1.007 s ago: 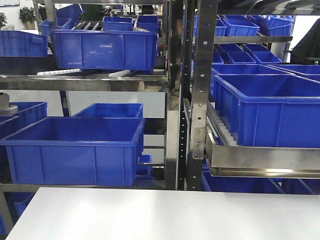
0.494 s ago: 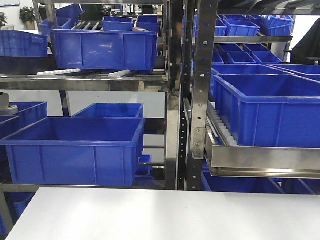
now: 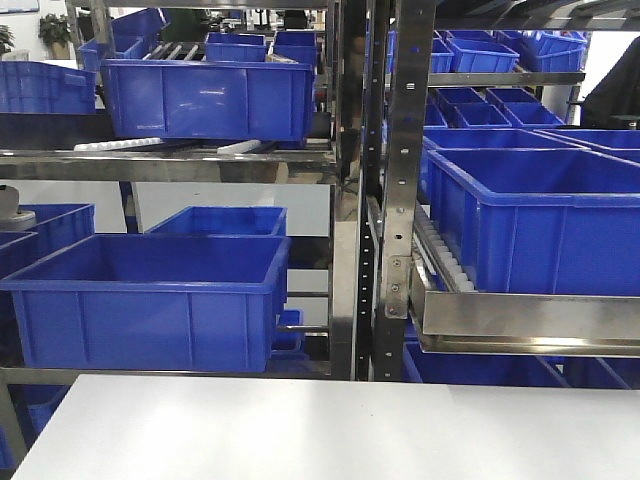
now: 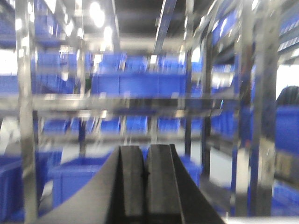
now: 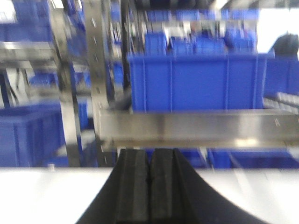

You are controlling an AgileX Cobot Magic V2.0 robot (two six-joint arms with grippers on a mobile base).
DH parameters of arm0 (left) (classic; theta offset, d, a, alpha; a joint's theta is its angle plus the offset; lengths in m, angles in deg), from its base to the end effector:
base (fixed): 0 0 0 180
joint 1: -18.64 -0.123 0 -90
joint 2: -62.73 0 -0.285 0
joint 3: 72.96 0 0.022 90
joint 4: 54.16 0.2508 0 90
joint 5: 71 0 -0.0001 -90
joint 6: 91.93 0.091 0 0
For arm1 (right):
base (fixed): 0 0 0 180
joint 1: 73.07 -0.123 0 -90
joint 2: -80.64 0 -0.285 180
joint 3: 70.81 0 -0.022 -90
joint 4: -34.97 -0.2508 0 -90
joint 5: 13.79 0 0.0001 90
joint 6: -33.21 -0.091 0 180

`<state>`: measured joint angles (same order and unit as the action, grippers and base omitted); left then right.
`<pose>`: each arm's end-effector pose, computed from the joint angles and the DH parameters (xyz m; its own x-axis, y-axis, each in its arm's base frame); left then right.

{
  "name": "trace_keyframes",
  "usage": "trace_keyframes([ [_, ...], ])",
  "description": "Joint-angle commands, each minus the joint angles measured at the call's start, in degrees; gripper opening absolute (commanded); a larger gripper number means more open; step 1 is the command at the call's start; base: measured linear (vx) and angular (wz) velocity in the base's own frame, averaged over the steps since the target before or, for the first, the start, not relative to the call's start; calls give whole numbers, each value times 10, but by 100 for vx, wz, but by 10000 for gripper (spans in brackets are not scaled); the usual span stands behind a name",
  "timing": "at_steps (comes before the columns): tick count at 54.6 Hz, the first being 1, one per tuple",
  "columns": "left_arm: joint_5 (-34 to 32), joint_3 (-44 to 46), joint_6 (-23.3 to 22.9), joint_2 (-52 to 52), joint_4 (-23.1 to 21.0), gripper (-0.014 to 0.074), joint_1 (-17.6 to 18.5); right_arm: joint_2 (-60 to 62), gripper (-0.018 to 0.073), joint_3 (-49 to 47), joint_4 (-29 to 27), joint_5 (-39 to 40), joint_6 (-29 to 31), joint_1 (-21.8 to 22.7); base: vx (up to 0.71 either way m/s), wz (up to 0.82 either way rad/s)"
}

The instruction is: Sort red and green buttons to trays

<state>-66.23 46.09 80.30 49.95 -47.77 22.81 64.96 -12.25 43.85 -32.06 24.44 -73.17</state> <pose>0.0458 -0.0025 0.2955 0.1977 -0.0389 -0.9795 0.0685 0.9973 -0.0258 0.0518 -0.0043 0.2856 -0.0400 0.0057 -0.9992 0.0468 0.9989 0.0038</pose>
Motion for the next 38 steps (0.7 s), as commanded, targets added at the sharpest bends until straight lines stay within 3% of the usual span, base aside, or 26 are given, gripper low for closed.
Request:
trace_keyframes([
  [1,37,62,3,-67,-7,0,0,-59,-4,-55,30,-20,0,3,0,0],
  [7,37,73,3,-141,-6,1,0,-116,1,-56,71,-15,0,3,0,0],
  [18,46,72,3,-266,-6,5,0,-212,27,-56,64,-19,-10,3,0,0],
  [25,42,72,2,-327,-6,32,0,-257,69,-56,65,-17,-52,3,0,0],
  [38,28,72,3,-422,-6,231,0,-332,266,-56,70,-17,-104,3,0,0],
])
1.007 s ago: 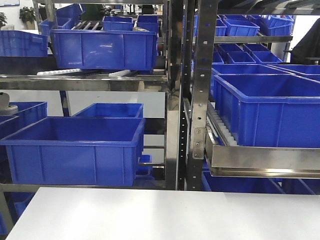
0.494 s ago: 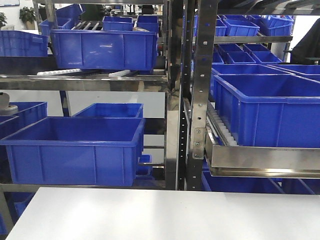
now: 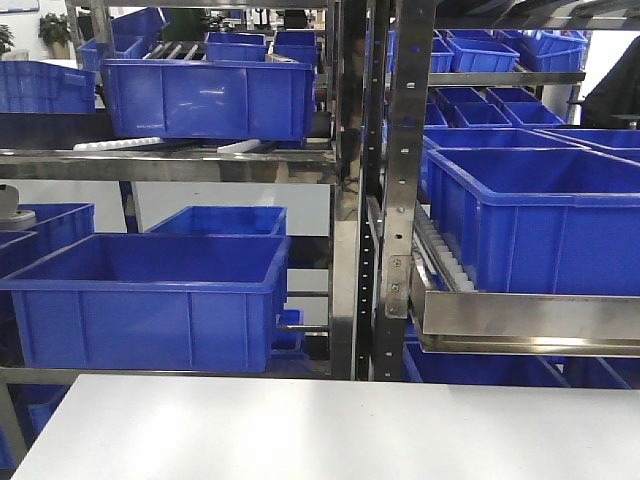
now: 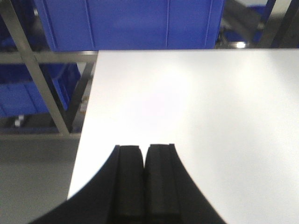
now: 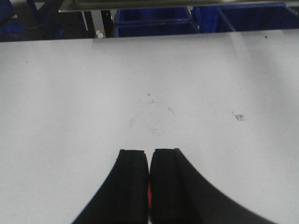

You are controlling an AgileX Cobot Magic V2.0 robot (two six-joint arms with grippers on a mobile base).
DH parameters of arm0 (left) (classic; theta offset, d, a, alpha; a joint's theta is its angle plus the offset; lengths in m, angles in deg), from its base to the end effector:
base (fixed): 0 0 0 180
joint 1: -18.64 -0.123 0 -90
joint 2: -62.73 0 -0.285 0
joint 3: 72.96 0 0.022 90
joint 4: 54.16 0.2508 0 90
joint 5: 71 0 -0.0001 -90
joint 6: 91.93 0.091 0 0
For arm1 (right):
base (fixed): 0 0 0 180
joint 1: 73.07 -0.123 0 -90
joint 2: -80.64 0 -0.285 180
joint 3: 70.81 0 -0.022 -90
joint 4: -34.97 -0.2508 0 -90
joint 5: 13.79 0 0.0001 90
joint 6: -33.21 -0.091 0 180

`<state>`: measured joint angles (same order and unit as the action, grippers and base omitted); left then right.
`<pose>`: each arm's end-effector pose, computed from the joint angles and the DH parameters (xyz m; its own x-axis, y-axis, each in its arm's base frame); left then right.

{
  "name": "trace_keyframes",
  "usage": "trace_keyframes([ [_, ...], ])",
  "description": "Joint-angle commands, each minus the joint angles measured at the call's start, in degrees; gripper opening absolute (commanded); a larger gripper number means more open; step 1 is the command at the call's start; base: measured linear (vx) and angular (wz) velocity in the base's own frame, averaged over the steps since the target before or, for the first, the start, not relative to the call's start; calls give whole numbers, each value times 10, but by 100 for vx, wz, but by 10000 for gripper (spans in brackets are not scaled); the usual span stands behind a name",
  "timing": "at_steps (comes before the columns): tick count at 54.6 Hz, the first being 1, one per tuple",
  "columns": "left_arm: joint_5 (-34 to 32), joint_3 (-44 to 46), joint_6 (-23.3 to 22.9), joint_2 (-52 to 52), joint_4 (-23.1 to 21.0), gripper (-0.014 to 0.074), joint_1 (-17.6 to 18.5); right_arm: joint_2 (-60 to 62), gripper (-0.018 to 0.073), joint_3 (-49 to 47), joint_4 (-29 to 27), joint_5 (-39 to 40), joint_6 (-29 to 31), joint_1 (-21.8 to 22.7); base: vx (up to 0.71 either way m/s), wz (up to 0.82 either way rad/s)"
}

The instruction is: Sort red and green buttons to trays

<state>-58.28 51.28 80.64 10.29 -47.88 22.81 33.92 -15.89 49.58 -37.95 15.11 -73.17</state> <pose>0.1492 -0.0087 0.2448 -0.5124 0.0146 -0.8586 0.0404 0.9992 -0.0072 0.1287 -0.0092 0.2493 -0.5663 0.0809 -0.8202 0.1298 0.9915 0.0082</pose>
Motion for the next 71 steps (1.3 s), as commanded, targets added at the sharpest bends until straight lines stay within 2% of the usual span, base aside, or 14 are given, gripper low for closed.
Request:
trace_keyframes([
  [1,-54,20,0,-33,-5,258,0,-28,292,-20,12,42,-10,3,0,0],
  [11,-78,20,-6,-93,-9,493,0,-74,476,-20,8,44,-10,3,0,0],
  [21,-73,22,-4,-137,-6,636,0,-95,544,-20,7,43,-10,3,0,0],
  [45,87,157,-4,-294,-5,624,0,-97,544,-20,7,40,-10,3,0,0],
  [59,156,199,-4,-377,-6,608,0,-97,543,-20,7,40,-10,3,0,0],
  [71,149,201,7,-412,-7,603,0,-97,543,-20,7,39,-10,3,0,0],
])
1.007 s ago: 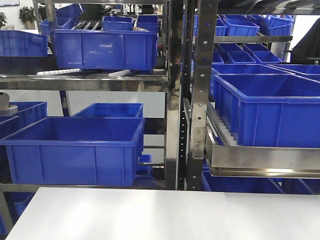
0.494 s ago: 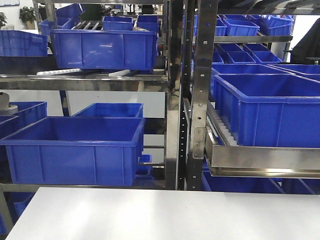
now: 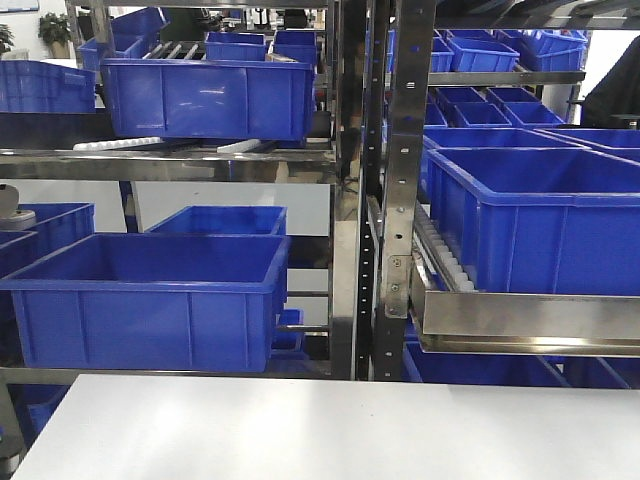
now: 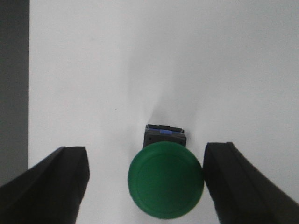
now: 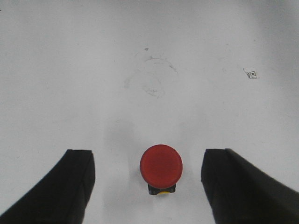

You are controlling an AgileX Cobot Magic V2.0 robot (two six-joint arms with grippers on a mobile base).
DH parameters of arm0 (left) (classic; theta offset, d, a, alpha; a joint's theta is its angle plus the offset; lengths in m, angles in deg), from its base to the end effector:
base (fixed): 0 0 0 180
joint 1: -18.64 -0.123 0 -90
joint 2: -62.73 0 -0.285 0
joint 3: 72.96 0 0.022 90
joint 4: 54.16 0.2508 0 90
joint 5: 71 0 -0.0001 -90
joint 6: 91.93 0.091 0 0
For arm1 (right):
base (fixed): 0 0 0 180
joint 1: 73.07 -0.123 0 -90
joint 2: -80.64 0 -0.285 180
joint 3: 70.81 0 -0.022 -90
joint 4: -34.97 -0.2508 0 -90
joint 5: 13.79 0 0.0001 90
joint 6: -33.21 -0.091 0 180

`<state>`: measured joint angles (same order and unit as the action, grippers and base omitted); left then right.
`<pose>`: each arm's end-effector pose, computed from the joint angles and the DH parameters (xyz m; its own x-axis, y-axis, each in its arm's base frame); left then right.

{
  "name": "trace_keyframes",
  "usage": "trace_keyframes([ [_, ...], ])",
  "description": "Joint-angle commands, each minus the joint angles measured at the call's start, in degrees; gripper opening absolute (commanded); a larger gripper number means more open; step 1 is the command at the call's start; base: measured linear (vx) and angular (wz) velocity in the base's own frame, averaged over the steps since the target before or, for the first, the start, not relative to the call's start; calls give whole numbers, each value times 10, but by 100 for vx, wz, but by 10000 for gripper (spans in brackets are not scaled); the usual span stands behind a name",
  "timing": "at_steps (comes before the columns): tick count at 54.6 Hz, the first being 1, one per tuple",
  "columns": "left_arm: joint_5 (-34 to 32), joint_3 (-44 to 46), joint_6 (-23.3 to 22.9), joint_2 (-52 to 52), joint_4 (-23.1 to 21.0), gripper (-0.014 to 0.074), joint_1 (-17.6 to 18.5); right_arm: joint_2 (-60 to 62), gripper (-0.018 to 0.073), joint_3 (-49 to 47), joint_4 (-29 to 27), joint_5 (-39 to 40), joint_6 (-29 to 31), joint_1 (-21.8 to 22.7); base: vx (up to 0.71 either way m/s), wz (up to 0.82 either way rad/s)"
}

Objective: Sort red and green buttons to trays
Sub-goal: 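Close left gripper on green button and right gripper on red button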

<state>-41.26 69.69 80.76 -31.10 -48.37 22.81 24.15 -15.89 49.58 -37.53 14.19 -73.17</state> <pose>0.2518 -0.0138 0.1729 -0.9433 0.0290 -0.3306 0.0187 0.9992 0.0341 0.1487 -0.0090 0.2261 -0.6902 0.0959 -0.7172 0.1387 0.9903 -0.0012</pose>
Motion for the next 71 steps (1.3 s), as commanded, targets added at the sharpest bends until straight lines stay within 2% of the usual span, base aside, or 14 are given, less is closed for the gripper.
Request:
trace_keyframes([
  [1,-22,17,6,-2,-2,603,0,1,543,-20,7,35,-1,3,0,0],
  [14,-22,17,6,-22,-8,589,0,1,543,-20,8,35,-1,3,0,0],
  [26,-21,17,15,-34,-49,589,0,1,543,-20,8,36,-1,3,0,0],
  [43,-23,17,15,-60,-47,589,0,1,543,-20,8,36,-1,3,0,0],
  [55,-26,17,47,-73,-47,585,0,1,543,-20,8,36,-1,3,0,0],
  [64,-41,17,73,-74,-47,542,0,1,543,-20,3,32,-25,3,0,0],
  [71,-41,17,73,-74,-47,465,0,0,543,-20,3,6,-50,3,0,0],
])
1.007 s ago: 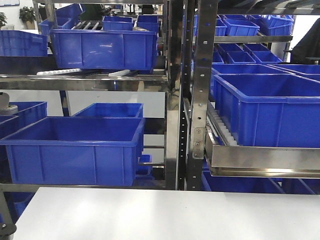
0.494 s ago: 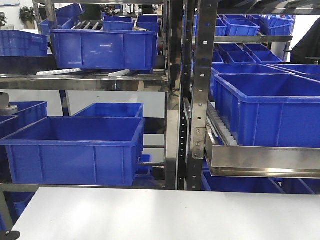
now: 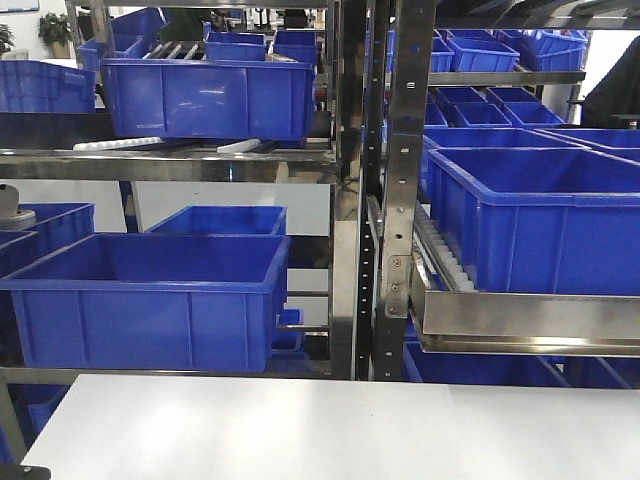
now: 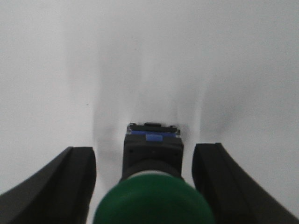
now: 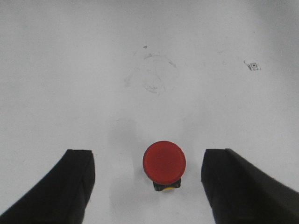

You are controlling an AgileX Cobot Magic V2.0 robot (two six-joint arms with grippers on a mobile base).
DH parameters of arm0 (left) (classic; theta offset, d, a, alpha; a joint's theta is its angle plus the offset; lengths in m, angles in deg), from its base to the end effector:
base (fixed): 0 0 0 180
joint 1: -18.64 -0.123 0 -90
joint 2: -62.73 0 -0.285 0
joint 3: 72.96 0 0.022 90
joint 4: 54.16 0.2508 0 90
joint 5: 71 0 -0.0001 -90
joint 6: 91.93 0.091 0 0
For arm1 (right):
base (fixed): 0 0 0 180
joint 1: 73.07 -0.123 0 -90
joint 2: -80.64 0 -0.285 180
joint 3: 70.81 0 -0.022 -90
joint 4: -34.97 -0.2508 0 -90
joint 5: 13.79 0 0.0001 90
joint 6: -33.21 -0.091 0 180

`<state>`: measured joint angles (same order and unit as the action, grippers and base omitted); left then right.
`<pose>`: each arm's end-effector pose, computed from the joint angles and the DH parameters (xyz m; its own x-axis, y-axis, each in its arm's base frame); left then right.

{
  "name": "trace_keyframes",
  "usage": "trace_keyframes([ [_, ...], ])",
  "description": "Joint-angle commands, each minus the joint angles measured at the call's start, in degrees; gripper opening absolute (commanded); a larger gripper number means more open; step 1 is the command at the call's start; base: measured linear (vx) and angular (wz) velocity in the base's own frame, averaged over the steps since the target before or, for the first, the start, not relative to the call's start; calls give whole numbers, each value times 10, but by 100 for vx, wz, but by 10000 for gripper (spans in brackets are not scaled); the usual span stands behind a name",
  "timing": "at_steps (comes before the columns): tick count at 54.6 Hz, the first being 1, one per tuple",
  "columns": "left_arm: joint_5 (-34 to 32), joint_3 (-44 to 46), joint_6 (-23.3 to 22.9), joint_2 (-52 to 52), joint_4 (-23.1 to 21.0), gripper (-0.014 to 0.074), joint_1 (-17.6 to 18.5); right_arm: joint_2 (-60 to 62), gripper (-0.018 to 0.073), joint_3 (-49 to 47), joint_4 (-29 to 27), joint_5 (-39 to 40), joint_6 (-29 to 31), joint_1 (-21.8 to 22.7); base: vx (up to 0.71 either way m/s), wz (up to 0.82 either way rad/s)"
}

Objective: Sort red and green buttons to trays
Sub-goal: 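Close left gripper on green button and right gripper on red button, then lift both held buttons off the white table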

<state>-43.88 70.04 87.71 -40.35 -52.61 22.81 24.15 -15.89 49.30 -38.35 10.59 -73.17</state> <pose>0.2618 -0.0180 0.1336 -0.9711 0.0886 -0.2214 0.0873 0.9961 0.0160 0.1478 -0.0091 0.2252 -0.6892 0.1637 -0.7059 0.1874 0.9813 0.0445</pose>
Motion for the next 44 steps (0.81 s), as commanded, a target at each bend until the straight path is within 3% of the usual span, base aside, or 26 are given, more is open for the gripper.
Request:
trace_keyframes([
  [1,-15,13,4,19,-5,454,0,-1,543,-20,7,11,-13,3,0,0],
  [13,-12,13,4,21,-6,268,0,-49,543,-86,5,-134,12,3,0,0],
  [27,-12,13,4,21,-25,39,0,-161,543,-186,-32,-202,124,3,0,0],
  [32,-12,13,4,21,-24,-9,0,-197,543,-209,-40,-203,147,3,0,0],
  [44,-12,13,4,21,-24,-6,0,-268,543,-237,17,-235,121,3,0,0],
])
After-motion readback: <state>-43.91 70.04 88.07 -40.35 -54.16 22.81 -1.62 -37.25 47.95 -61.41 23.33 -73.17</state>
